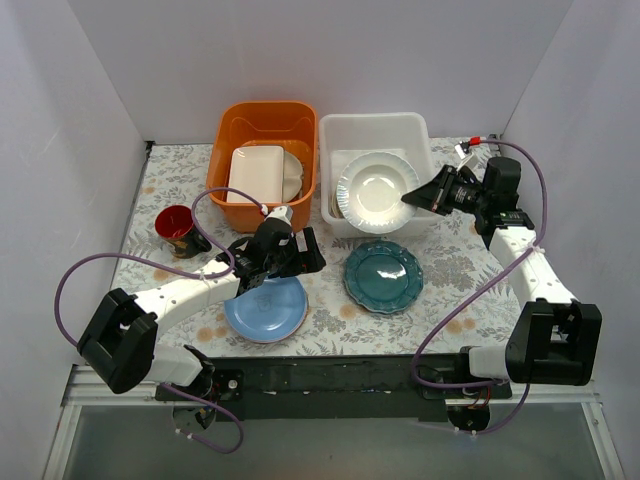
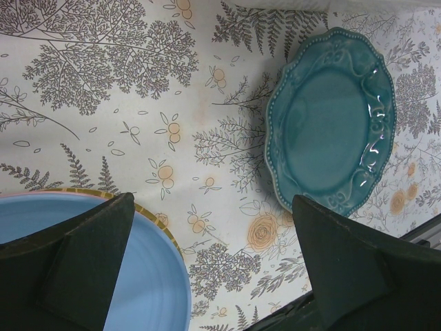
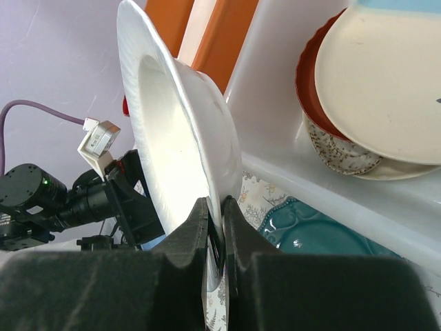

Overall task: Place the plates into the plastic bin on the countertop
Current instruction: Place the plate in the plastic bin.

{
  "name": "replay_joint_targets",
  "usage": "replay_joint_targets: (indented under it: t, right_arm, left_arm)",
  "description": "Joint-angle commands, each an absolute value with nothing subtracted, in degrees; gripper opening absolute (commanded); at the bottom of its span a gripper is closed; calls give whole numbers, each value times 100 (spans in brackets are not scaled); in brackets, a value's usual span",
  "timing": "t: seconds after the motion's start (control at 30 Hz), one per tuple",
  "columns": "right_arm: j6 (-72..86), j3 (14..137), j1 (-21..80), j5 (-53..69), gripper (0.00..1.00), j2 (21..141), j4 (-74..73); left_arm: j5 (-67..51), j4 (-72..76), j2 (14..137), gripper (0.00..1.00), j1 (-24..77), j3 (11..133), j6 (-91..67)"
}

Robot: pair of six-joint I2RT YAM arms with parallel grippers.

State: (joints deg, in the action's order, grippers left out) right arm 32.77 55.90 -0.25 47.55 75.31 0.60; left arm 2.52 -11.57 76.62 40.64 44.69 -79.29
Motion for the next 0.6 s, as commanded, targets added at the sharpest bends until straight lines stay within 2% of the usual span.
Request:
replay_joint_targets:
  t: [0.0,0.57]
  right_arm:
    - [3454,6047,-9,5027,1,7541,694]
    - [3551,6266,-9,4474,1,8217,1221]
  left_arm:
    - [325,-1186,7506,98,4087,4650,-7857]
    - [352,-1204,7568,98,4087,4658,-7822]
